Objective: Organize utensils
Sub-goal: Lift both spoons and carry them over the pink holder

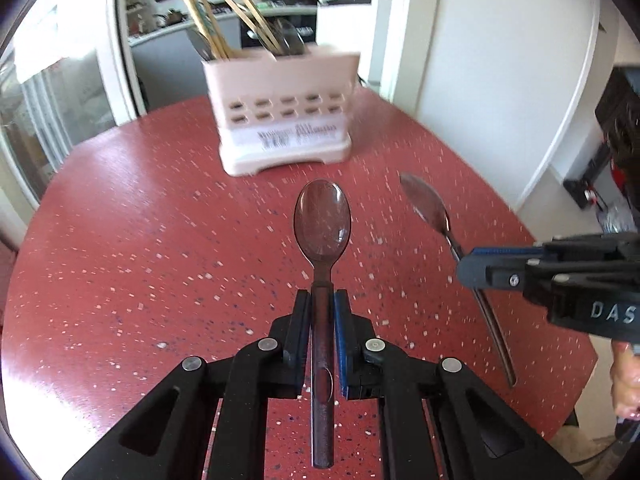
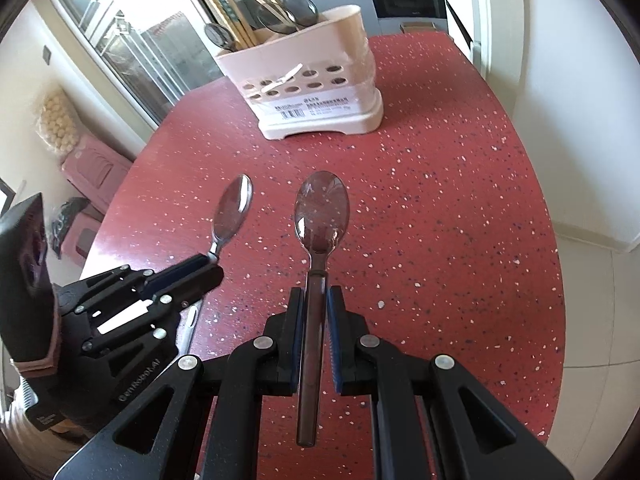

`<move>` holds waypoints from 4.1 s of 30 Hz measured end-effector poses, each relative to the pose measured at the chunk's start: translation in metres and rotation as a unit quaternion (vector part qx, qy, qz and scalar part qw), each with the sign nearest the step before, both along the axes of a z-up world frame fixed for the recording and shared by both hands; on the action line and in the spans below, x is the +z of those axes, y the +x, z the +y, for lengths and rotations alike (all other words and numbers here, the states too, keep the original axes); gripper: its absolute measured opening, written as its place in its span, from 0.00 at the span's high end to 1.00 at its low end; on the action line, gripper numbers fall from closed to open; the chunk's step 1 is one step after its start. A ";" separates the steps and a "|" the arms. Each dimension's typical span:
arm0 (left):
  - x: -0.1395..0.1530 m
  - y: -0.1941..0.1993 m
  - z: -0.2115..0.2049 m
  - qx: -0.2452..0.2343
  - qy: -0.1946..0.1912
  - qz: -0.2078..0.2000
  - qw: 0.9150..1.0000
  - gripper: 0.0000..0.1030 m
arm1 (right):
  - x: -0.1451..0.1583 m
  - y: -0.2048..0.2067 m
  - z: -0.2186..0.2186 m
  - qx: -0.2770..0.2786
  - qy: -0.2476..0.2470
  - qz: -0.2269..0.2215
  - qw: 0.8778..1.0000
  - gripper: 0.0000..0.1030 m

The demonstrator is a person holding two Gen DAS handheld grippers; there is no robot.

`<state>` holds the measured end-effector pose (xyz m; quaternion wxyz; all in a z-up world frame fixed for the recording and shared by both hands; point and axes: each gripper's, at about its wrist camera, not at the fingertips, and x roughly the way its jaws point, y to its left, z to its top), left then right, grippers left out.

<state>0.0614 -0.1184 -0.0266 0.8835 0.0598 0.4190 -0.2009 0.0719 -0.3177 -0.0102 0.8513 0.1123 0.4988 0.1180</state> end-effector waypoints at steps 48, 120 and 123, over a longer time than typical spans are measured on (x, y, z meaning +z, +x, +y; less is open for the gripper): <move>0.026 -0.001 0.040 0.070 -0.041 -0.052 0.995 0.60 | 0.023 0.005 0.013 0.024 0.016 -0.056 0.998 0.88; 0.084 0.069 0.053 0.125 -0.057 -0.105 0.985 0.60 | 0.079 0.077 -0.006 0.027 0.063 -0.139 0.988 0.88; 0.094 0.081 0.054 0.131 -0.062 -0.115 0.983 0.60 | 0.084 0.085 -0.008 0.026 0.064 -0.146 0.987 0.88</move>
